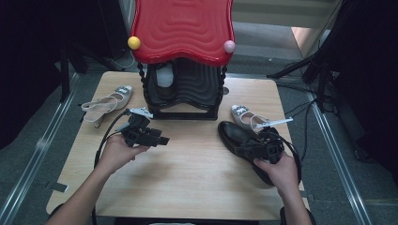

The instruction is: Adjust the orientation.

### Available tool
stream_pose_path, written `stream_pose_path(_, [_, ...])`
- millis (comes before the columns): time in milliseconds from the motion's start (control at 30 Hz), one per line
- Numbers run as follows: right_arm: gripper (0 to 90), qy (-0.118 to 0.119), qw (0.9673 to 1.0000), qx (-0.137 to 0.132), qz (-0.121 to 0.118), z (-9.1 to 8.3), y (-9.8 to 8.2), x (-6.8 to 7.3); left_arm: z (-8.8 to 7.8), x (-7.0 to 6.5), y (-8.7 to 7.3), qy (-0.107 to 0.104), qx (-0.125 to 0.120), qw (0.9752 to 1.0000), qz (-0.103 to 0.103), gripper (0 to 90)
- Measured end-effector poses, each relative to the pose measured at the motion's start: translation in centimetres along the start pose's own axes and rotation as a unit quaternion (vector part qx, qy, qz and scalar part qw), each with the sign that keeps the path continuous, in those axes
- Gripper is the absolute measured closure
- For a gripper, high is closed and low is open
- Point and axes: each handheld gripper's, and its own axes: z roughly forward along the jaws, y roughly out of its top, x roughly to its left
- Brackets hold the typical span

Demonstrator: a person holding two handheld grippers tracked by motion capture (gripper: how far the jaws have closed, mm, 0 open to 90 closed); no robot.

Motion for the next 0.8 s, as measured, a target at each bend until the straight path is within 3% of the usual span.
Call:
stream_pose_path(233, [63.9,-0.016,0.9993,-0.017,0.029,-2.4,-1.0,-1.2,0.6,0.1,0.3,-0.006,0.001,1.0,0.001,46.8])
stream_pose_path(400, [64.3,-0.018,0.9988,-0.025,0.038,-3.6,-1.8,-1.6,1.2,0.1,0.5,-0.011,0.005,0.9999,0.003,46.8])
stream_pose_path(500, [64.1,-0.033,0.9983,-0.024,0.043,-4.4,-2.2,-1.8,1.5,0.2,0.7,-0.01,0.012,0.9998,0.008,46.8])
stream_pose_path(633, [63.2,-0.049,0.9978,-0.016,0.043,-4.7,-2.6,-2.2,1.6,0.2,0.9,-0.014,0.012,0.9998,0.007,46.9])
stream_pose_path(800, [62.5,-0.053,0.9977,-0.007,0.042,-4.6,-2.7,-2.3,1.7,0.2,0.8,-0.012,0.017,0.9997,0.011,47.0])
